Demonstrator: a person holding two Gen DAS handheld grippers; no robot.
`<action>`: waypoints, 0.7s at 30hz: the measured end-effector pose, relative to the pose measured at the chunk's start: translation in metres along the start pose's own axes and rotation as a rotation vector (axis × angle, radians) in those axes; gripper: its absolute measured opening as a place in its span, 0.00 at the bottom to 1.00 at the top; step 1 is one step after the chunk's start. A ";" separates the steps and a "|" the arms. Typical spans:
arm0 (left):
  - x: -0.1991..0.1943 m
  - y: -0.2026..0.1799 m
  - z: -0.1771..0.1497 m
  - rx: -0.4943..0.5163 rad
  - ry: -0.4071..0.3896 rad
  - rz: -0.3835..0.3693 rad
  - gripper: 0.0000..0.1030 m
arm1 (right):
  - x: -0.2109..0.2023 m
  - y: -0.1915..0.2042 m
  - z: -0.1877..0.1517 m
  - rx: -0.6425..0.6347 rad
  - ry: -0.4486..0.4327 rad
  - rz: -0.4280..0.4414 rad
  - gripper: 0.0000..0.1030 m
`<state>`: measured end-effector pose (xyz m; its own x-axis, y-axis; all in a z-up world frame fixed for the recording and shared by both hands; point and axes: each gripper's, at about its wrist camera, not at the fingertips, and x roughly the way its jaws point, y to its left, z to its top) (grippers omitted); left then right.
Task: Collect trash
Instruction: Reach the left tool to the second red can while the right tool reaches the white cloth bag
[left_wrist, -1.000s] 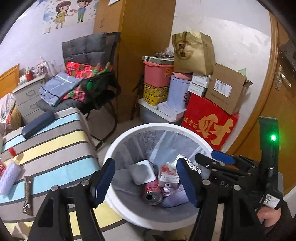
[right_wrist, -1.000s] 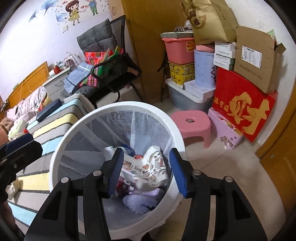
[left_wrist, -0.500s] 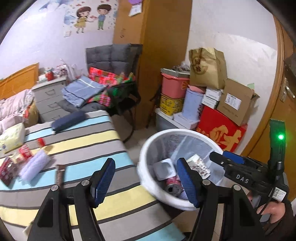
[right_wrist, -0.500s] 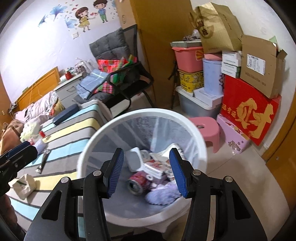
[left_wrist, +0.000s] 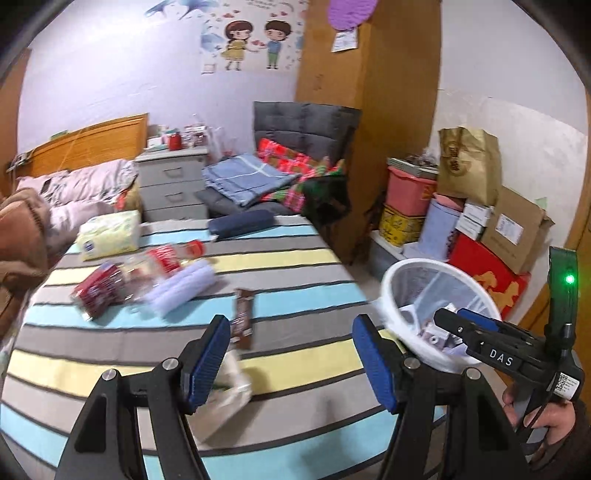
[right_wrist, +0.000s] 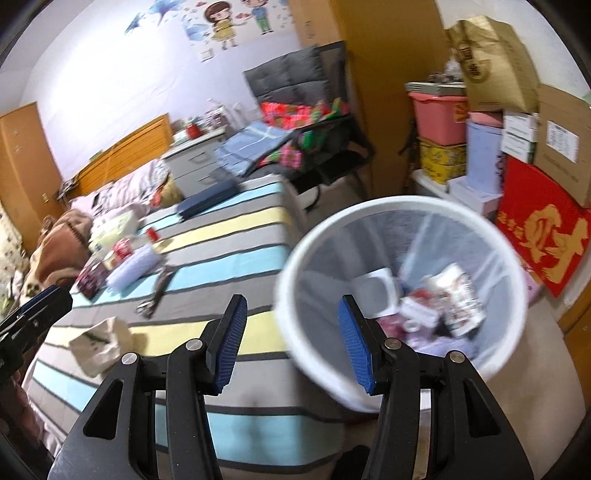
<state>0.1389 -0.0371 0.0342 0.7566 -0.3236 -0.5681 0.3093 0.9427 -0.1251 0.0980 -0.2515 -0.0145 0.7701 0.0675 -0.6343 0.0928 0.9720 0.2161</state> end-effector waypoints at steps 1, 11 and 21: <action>-0.004 0.010 -0.003 -0.015 0.002 0.020 0.67 | 0.001 0.004 -0.002 -0.004 0.003 0.006 0.51; -0.034 0.082 -0.024 -0.109 -0.005 0.126 0.67 | 0.014 0.074 -0.022 -0.084 0.046 0.118 0.51; -0.040 0.144 -0.043 -0.183 0.024 0.205 0.67 | 0.027 0.137 -0.046 -0.158 0.096 0.229 0.57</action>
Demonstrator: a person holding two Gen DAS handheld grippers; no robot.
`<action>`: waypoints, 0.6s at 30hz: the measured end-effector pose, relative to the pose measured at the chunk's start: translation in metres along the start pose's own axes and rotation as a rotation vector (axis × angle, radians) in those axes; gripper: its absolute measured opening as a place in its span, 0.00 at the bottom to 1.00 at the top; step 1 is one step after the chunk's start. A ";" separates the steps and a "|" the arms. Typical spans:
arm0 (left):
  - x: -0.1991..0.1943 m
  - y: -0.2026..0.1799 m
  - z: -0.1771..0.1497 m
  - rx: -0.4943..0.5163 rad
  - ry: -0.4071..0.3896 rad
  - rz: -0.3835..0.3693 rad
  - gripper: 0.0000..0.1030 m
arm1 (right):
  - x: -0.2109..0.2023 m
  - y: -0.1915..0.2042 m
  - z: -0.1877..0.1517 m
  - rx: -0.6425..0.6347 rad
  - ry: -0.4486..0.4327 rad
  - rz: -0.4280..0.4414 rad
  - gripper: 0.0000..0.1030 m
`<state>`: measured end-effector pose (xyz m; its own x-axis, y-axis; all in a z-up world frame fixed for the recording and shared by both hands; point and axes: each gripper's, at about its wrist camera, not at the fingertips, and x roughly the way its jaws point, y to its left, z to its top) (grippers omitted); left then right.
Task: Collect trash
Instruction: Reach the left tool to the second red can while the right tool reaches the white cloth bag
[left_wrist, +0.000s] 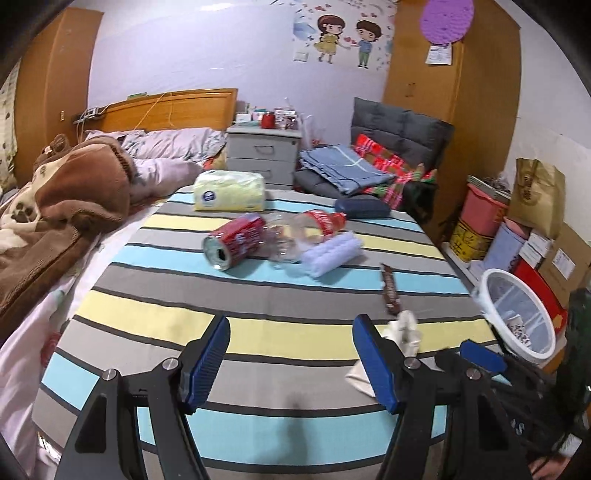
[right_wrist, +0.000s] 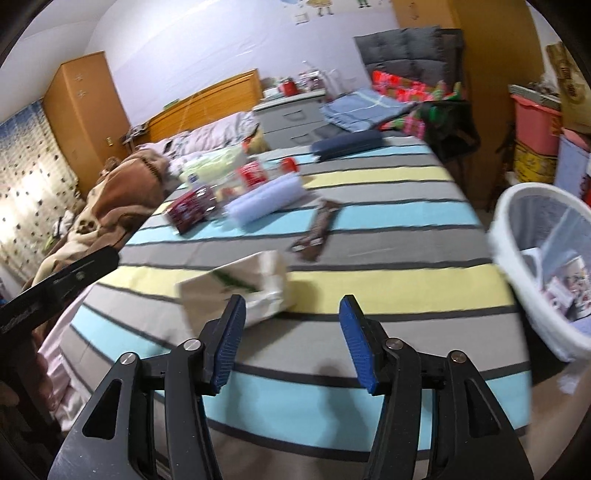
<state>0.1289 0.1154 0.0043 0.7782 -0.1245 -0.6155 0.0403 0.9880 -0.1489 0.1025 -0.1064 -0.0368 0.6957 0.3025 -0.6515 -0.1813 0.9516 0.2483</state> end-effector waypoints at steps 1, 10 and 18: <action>0.001 0.005 0.000 -0.008 0.004 0.004 0.67 | 0.004 0.007 -0.002 -0.003 0.005 0.032 0.61; 0.019 0.032 0.009 -0.039 0.017 0.016 0.67 | 0.030 0.048 -0.004 -0.091 0.037 -0.047 0.62; 0.052 0.046 0.020 -0.032 0.066 0.010 0.67 | 0.043 0.038 0.001 -0.069 0.055 -0.148 0.60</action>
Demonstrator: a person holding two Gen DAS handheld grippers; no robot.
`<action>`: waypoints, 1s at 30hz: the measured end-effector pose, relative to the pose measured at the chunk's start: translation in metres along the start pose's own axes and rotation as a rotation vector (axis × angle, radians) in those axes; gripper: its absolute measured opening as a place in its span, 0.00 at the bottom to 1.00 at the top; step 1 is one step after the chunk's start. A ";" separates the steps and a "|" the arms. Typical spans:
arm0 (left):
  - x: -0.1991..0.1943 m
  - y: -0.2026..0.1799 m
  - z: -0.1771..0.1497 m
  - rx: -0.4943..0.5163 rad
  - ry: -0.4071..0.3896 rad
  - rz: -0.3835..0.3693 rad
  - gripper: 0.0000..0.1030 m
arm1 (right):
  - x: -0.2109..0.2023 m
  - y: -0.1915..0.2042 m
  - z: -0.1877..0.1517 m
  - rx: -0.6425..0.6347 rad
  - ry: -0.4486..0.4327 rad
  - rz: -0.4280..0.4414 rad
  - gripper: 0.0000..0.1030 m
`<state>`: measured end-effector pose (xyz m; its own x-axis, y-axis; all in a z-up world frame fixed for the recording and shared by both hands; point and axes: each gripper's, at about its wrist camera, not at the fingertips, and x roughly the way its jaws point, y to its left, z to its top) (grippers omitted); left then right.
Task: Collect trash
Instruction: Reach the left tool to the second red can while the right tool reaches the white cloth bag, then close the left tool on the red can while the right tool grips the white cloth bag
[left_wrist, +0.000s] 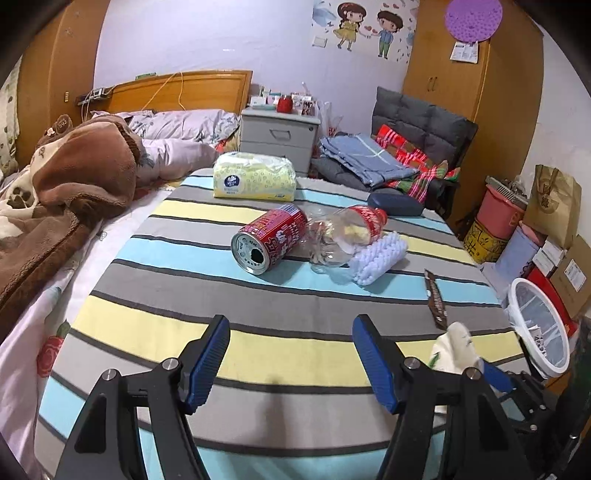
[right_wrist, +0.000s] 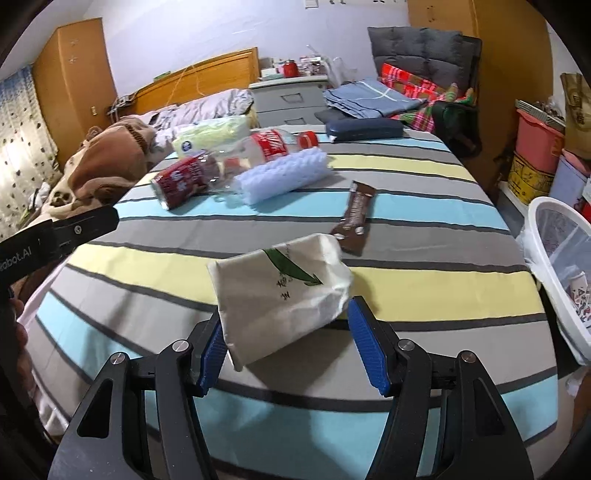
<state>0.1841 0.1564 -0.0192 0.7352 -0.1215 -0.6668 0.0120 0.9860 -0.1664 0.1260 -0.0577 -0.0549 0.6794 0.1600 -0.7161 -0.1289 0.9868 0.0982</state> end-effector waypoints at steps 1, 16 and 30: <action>0.004 0.001 0.001 0.005 0.005 0.002 0.67 | 0.000 -0.002 0.000 -0.001 -0.004 -0.006 0.54; 0.050 0.008 0.041 0.095 0.028 0.034 0.67 | 0.002 -0.040 0.012 0.082 -0.034 -0.078 0.28; 0.099 0.027 0.073 0.090 0.065 0.053 0.67 | 0.007 -0.045 0.023 0.047 -0.013 -0.063 0.07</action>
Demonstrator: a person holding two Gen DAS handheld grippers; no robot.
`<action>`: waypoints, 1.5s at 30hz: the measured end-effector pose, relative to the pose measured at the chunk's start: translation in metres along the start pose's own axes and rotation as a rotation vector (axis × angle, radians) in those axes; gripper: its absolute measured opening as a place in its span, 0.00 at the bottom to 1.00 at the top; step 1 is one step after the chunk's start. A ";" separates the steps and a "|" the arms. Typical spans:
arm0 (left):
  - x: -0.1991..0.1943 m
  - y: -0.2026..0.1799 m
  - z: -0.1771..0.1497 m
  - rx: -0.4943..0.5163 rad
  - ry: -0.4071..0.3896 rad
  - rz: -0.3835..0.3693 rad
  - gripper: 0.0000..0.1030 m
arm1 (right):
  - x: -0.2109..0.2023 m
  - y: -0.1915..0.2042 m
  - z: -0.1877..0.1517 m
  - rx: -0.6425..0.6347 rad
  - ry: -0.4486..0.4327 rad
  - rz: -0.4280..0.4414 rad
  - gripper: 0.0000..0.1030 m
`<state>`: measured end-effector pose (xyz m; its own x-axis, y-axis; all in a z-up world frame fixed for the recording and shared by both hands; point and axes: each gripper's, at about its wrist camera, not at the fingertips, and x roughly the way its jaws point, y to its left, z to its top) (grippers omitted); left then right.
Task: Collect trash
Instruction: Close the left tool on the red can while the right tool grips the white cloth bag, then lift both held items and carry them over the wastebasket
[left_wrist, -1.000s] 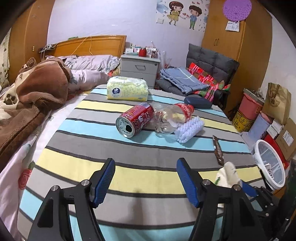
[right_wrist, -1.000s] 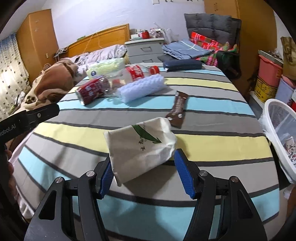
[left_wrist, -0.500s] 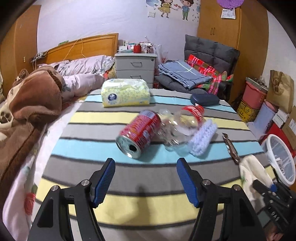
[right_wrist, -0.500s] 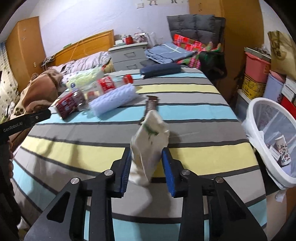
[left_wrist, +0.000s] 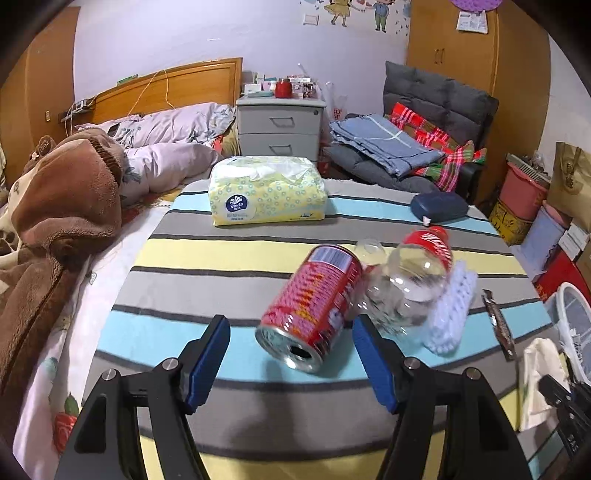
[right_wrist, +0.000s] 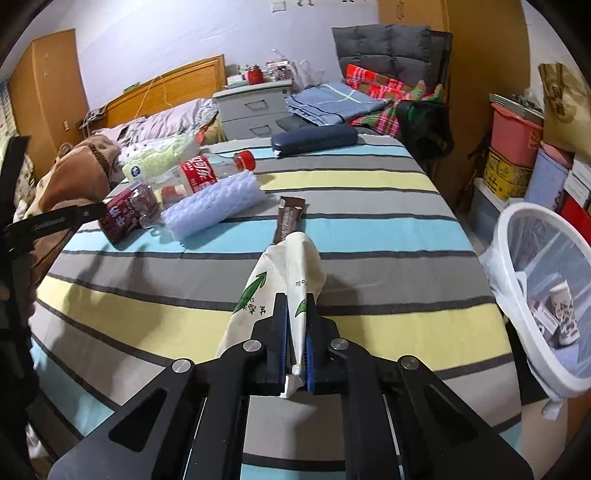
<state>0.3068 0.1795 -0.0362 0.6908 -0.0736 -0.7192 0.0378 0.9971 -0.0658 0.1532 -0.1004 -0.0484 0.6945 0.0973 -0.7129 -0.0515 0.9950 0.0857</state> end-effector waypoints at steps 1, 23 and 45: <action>0.005 0.001 0.003 0.003 0.004 -0.008 0.67 | -0.001 -0.001 0.001 -0.002 -0.002 0.001 0.07; 0.046 -0.021 0.012 0.051 0.087 -0.058 0.54 | 0.006 -0.001 0.017 -0.026 -0.015 0.022 0.07; -0.039 -0.038 -0.041 -0.014 0.034 -0.070 0.52 | -0.008 -0.004 0.018 -0.015 -0.049 0.053 0.07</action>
<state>0.2491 0.1439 -0.0344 0.6619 -0.1438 -0.7357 0.0746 0.9892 -0.1263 0.1608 -0.1058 -0.0310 0.7248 0.1487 -0.6727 -0.0996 0.9888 0.1113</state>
